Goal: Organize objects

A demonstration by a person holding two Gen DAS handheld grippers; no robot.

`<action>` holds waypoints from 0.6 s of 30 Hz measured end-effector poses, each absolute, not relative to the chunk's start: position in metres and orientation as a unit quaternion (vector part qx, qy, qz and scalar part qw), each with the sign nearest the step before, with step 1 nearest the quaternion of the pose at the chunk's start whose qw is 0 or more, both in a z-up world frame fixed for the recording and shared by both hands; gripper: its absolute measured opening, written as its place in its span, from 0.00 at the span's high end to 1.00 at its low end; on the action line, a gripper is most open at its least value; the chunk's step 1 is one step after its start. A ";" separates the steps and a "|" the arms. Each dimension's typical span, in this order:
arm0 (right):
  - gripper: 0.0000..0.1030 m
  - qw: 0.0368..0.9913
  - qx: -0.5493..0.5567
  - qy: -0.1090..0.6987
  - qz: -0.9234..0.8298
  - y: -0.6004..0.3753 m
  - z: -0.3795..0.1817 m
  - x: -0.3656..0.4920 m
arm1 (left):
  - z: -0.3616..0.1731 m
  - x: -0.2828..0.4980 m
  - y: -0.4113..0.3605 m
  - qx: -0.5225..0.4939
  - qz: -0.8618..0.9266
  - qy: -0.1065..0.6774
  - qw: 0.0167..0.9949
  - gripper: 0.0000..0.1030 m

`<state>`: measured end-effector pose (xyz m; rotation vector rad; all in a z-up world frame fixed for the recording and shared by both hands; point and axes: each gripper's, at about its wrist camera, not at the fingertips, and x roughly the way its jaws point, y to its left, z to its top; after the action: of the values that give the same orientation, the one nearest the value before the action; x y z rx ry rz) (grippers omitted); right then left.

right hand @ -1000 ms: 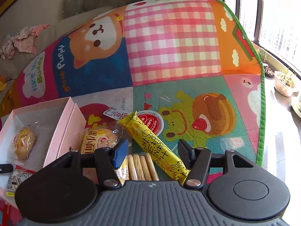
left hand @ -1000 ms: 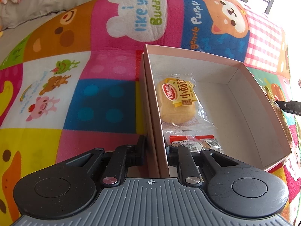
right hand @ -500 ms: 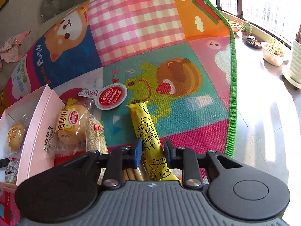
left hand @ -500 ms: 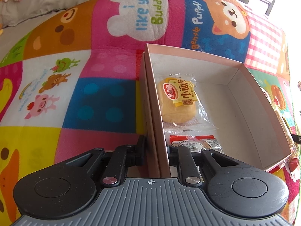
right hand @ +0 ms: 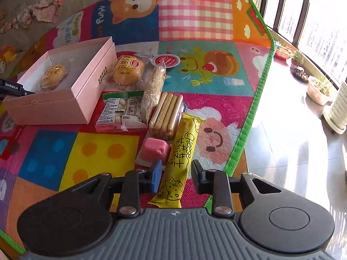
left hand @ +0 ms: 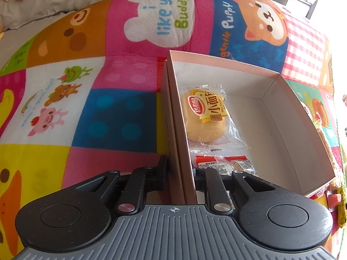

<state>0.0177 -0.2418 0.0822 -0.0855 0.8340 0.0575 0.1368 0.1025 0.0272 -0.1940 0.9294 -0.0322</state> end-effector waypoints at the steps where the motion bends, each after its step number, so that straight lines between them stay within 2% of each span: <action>1: 0.58 0.919 -0.039 0.391 0.036 -0.238 0.089 0.020 | 0.027 0.137 0.103 -0.094 -0.016 0.447 0.889 0.82; 5: 0.55 0.928 -0.005 0.363 0.079 -0.229 0.109 0.046 | 0.027 0.137 0.102 -0.091 -0.016 0.448 0.889 0.82; 9: 0.39 0.926 0.050 0.363 0.094 -0.230 0.117 0.111 | 0.027 0.137 0.103 -0.092 -0.016 0.448 0.889 0.82; 15: 0.39 0.920 -0.055 0.383 0.054 -0.203 0.090 0.221 | 0.027 0.137 0.102 -0.093 -0.016 0.448 0.889 0.82; 18: 0.39 0.909 -0.028 0.412 0.052 -0.202 0.076 0.264 | 0.027 0.137 0.104 -0.096 -0.017 0.448 0.889 0.82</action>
<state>0.2643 -0.2016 0.0759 -0.0572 0.8501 0.1074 0.1369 0.1036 0.0268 -0.1998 0.9312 -0.0344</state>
